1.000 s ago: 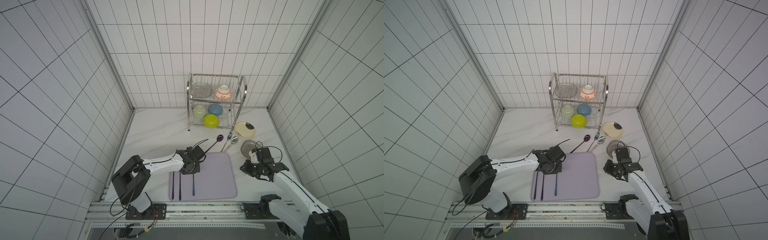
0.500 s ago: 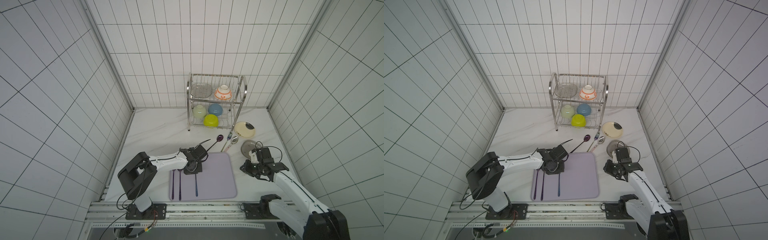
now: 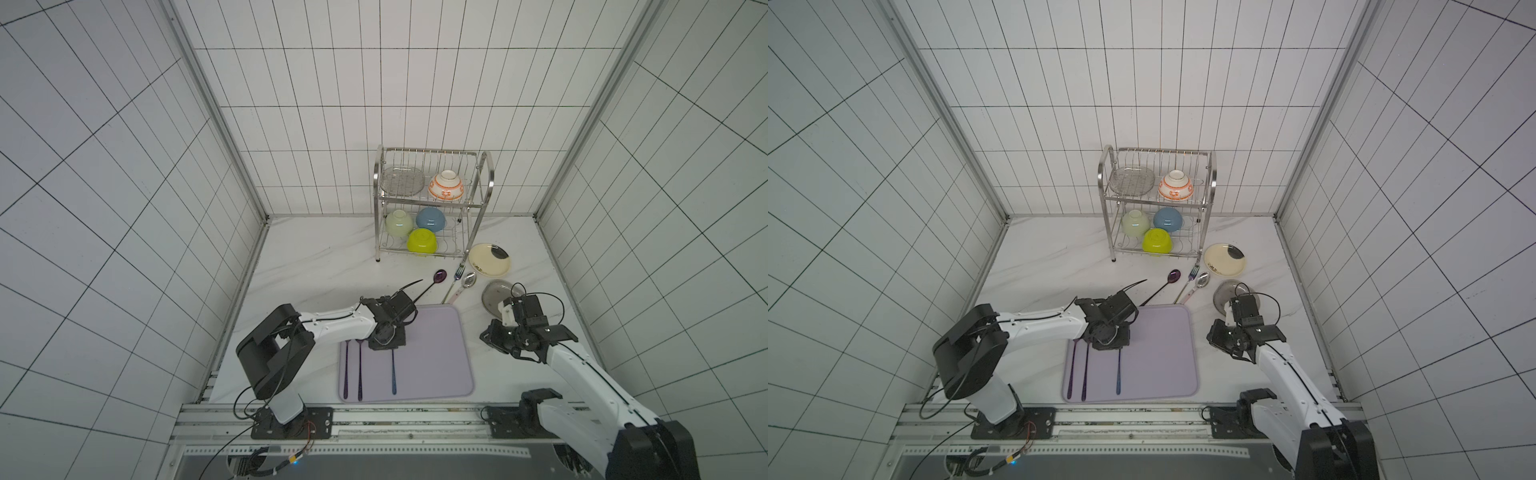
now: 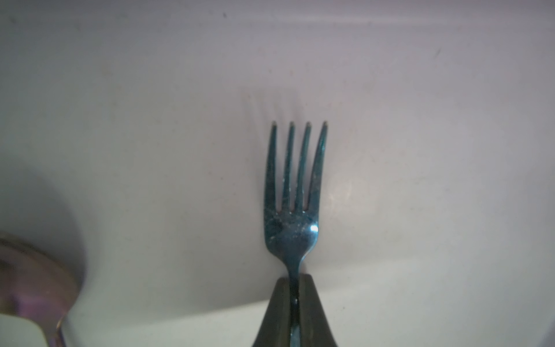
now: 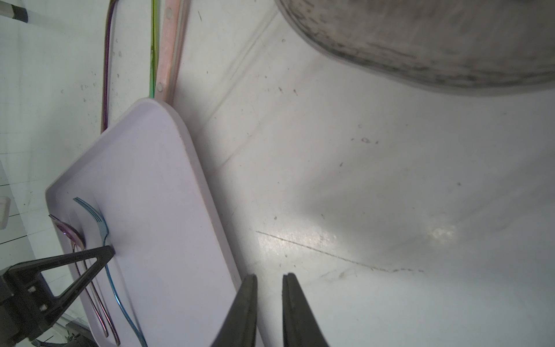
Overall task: Set the spoon and fork side by side
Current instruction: Place the fork on the tray.
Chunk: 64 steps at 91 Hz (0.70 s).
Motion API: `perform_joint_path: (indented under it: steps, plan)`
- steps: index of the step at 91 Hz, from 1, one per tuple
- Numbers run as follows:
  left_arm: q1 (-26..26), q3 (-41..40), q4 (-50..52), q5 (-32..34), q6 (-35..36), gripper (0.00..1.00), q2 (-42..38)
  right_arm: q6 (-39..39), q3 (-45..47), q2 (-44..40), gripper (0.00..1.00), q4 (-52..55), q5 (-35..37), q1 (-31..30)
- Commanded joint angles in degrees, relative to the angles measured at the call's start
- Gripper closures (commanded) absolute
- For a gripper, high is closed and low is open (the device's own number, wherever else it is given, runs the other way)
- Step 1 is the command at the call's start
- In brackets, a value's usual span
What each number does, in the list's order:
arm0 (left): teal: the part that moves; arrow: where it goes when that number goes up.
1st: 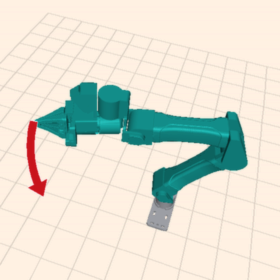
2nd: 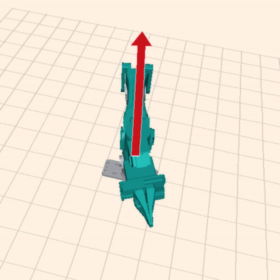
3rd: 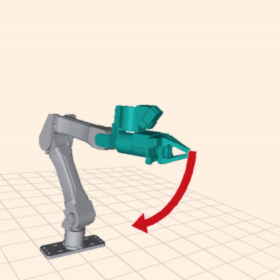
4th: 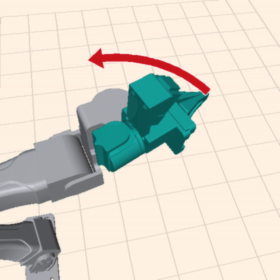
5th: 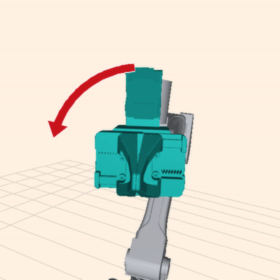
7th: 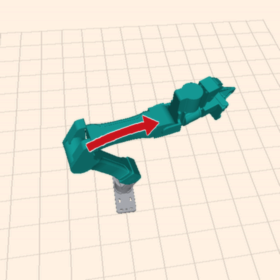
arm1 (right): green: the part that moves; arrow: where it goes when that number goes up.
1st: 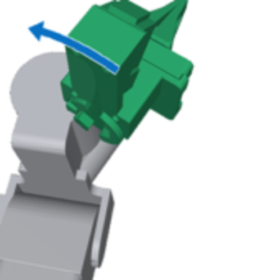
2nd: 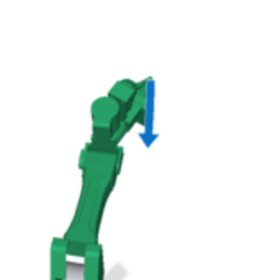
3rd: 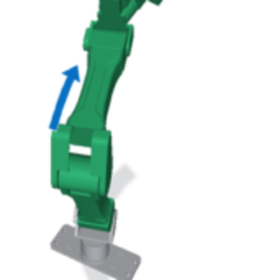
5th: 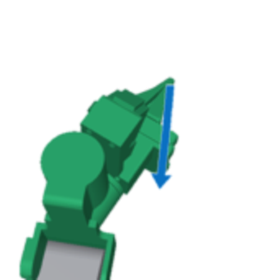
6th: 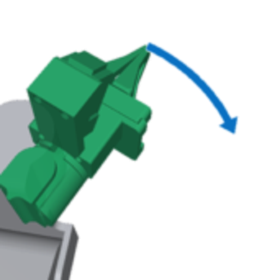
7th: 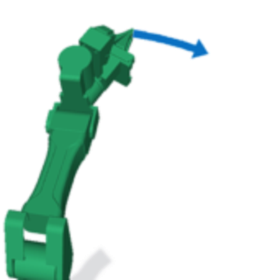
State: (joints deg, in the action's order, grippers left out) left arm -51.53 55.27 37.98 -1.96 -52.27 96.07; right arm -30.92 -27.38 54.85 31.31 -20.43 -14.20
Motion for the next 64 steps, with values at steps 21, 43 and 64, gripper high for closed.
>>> perform_joint_path:
  steps: [21,43,64]
  plan:
    - [-0.6,0.4,1.5,0.4,1.7,0.72,-1.6,-0.6,0.4,-0.3,0.77,0.7,1.0,0.6]
    - [0.0,6.4,6.6,4.3,7.0,0.48,-6.0,-1.1,-1.1,-1.4,0.66,2.5,2.8,0.6]
    - [0.7,17.2,7.3,9.4,25.4,0.34,-4.0,-2.7,-0.9,-3.3,0.68,1.9,3.5,0.6]
